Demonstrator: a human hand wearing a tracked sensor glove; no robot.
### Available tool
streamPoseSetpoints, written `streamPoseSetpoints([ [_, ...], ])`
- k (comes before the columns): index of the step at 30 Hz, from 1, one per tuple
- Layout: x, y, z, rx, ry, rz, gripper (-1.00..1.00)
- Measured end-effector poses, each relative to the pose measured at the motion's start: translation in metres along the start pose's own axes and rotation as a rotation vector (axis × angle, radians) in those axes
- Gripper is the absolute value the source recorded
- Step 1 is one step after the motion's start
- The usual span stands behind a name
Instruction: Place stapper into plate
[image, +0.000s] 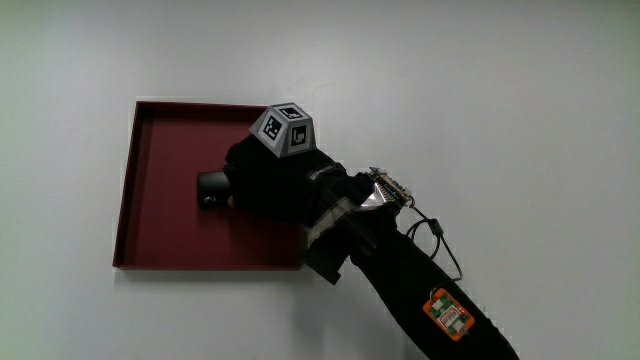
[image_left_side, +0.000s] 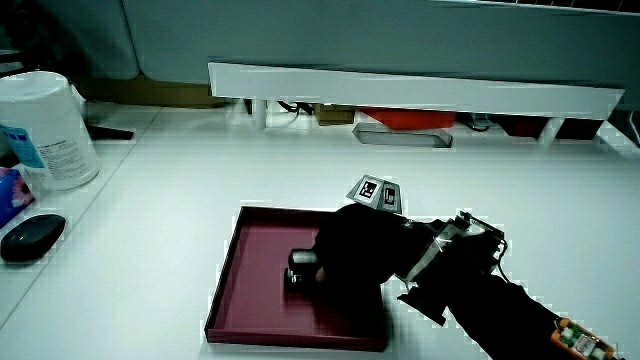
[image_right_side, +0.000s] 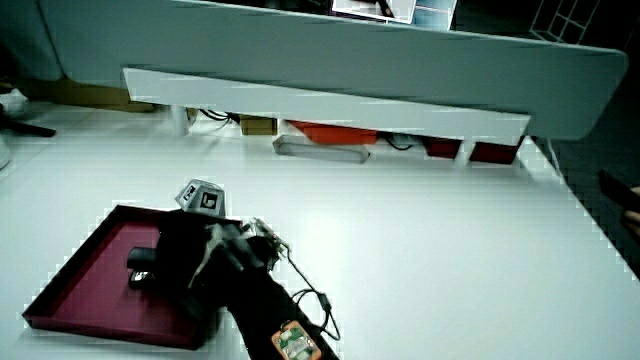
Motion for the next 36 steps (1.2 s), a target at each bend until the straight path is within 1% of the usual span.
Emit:
streamPoseSetpoints([
  [1,0.002,-0.001,0.0,-0.009,0.026,0.011,-0.27],
  [2,0.005,-0.001,-0.001,-0.008,0.038,0.005,-0.33],
  [3,0.008,-0.002,0.0,-0.02,0.061,0.004,-0.4],
  [4,0.009,-0.006,0.004,-0.021,0.08,0.012,-0.47],
  [5,0.01,-0.01,0.008,-0.008,0.09,0.023,-0.53],
  [7,0.012,-0.016,0.016,-0.001,0.091,0.012,-0.67],
  [8,0.009,-0.022,0.022,-0.001,0.104,0.035,-0.73],
  [10,0.009,-0.03,0.031,0.018,0.107,0.034,-0.87],
  [11,0.009,-0.034,0.035,0.017,0.1,0.04,-0.93],
  [12,0.007,-0.04,0.04,0.034,0.098,0.037,-1.0],
  [13,0.006,-0.045,0.044,0.025,0.099,0.045,-1.0],
  [14,0.006,-0.049,0.047,0.021,0.08,0.042,-1.0],
  [15,0.006,-0.054,0.05,0.009,0.088,0.051,-1.0],
  [17,0.003,-0.066,0.058,0.006,0.083,0.061,-1.0],
  [18,0.005,-0.069,0.06,-0.001,0.062,0.043,-1.0],
  [19,0.001,-0.075,0.065,-0.008,0.065,0.04,-1.0],
  [20,-0.003,-0.081,0.07,-0.013,0.058,0.048,-1.0],
  [24,-0.015,-0.103,0.085,-0.044,0.031,0.044,-1.0],
  [26,-0.022,-0.116,0.092,-0.026,0.031,0.056,-1.0],
  [27,-0.023,-0.121,0.094,-0.042,0.022,0.058,-1.0],
  [28,-0.026,-0.127,0.097,-0.026,0.017,0.064,-1.0],
  [29,-0.031,-0.134,0.1,-0.022,0.009,0.074,-1.0],
  [30,-0.032,-0.138,0.101,-0.011,0.003,0.063,-1.0],
  [32,-0.04,-0.148,0.105,-0.005,-0.003,0.089,-1.0],
  [36,-0.045,-0.158,0.108,0.025,-0.03,0.106,-1.0],
])
